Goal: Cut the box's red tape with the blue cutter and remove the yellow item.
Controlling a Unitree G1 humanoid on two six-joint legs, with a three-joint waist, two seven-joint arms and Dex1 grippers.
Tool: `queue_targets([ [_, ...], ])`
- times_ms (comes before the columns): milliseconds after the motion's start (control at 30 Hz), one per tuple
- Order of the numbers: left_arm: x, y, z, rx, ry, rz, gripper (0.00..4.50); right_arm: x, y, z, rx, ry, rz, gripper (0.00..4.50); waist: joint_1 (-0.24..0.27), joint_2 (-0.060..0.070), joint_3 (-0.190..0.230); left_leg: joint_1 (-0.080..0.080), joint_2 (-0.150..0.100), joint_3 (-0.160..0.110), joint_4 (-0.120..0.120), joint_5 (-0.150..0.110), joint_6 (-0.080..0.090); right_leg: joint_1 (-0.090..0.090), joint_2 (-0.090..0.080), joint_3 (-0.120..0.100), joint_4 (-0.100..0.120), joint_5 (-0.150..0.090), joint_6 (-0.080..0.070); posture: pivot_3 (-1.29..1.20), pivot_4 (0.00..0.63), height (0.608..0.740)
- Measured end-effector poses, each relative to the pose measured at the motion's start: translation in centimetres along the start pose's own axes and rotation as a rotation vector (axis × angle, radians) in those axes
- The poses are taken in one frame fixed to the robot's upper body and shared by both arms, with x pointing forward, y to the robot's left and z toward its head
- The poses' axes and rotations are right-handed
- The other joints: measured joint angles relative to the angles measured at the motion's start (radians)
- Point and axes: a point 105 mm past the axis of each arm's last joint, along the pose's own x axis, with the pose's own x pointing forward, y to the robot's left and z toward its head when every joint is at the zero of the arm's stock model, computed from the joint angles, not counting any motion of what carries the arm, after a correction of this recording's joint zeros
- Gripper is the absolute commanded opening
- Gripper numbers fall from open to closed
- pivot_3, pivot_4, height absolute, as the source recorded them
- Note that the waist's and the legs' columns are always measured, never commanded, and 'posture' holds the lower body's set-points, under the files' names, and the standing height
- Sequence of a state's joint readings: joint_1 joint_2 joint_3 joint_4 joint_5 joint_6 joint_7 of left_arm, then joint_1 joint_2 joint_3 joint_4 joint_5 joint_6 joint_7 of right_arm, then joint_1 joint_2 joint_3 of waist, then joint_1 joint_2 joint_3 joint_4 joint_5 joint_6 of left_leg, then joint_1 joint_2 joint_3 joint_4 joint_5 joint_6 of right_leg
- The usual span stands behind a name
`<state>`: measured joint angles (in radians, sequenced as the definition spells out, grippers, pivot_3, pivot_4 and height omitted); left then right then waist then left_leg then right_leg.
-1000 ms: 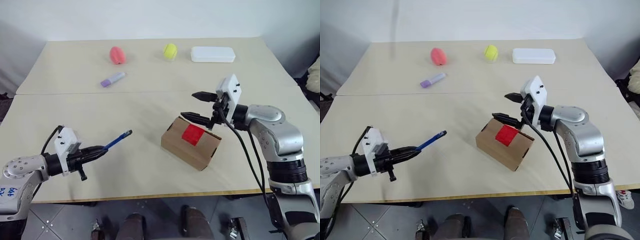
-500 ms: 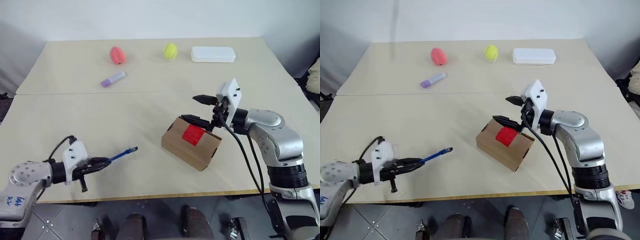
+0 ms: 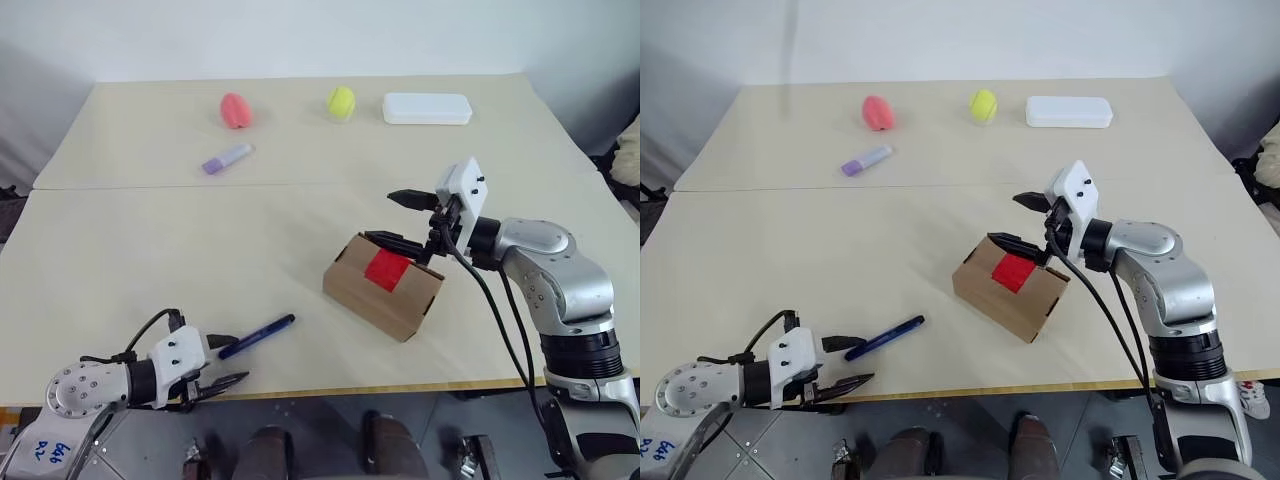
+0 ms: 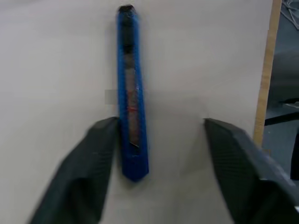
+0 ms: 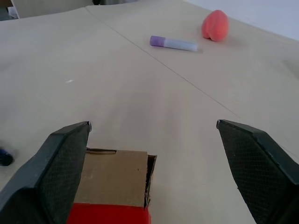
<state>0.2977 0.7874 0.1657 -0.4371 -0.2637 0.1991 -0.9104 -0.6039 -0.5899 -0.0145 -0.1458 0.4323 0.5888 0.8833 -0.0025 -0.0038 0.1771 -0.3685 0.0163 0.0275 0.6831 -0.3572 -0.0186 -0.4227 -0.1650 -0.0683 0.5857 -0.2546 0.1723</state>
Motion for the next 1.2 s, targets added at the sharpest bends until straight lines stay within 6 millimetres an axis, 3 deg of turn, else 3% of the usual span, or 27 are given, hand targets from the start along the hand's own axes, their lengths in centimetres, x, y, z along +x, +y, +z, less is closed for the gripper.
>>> queue_targets([
  [67, -0.1, 0.3, 0.0, -0.005, -0.001, 0.008, 4.45, 0.0, 0.0, 0.0, 0.000, 0.000, 0.001, 4.50, 0.000, 0.000, 0.000, 0.000, 0.000, 0.000, 0.000, 0.000, 0.000, 0.000, 0.000, 0.000, 0.000, 0.000, 0.000, 0.00, 0.150, 0.740],
  [400, 0.0, 3.2, -0.2, -0.040, -0.038, 0.028, 4.45, 0.0, -0.1, 0.3, -0.012, 0.000, 0.006, 4.50, -0.001, 0.000, 0.000, 0.000, 0.000, 0.002, 0.001, 0.000, 0.000, -0.001, 0.000, 0.000, 0.002, 0.000, 0.000, 0.00, 0.150, 0.740],
  [500, 0.3, 3.1, 0.1, -0.037, -0.044, -0.021, 3.89, -0.1, 0.0, 0.3, -0.009, 0.002, 0.012, 4.50, -0.001, 0.000, 0.000, 0.000, 0.000, 0.004, 0.001, -0.001, 0.000, -0.002, 0.000, 0.000, 0.002, 0.000, 0.000, 0.00, 0.150, 0.740],
  [933, 0.8, 1.8, 0.0, -0.017, -0.045, -0.171, 0.03, -0.3, 1.6, 1.6, -0.019, 0.000, 0.093, 4.50, -0.001, 0.000, 0.000, 0.001, 0.001, 0.005, 0.001, -0.001, 0.001, -0.003, 0.000, 0.000, 0.002, 0.000, -0.001, 0.00, 0.150, 0.740],
  [1100, 0.7, 1.8, 0.0, -0.007, -0.045, -0.185, 0.03, -0.6, 2.1, 1.6, -0.037, 0.032, 0.118, 4.50, -0.001, 0.000, 0.000, 0.001, 0.001, 0.006, 0.001, -0.001, 0.001, -0.003, 0.000, 0.000, 0.002, 0.001, -0.001, 0.00, 0.150, 0.740],
  [1200, 0.3, 1.8, -0.3, 0.005, -0.024, -0.212, 0.03, -0.3, 4.1, 1.4, -0.074, 0.101, 0.214, 4.50, -0.005, 0.000, 0.000, 0.001, 0.002, 0.006, 0.001, -0.001, 0.001, -0.005, 0.000, 0.000, 0.003, 0.001, -0.001, 0.00, 0.150, 0.740],
])
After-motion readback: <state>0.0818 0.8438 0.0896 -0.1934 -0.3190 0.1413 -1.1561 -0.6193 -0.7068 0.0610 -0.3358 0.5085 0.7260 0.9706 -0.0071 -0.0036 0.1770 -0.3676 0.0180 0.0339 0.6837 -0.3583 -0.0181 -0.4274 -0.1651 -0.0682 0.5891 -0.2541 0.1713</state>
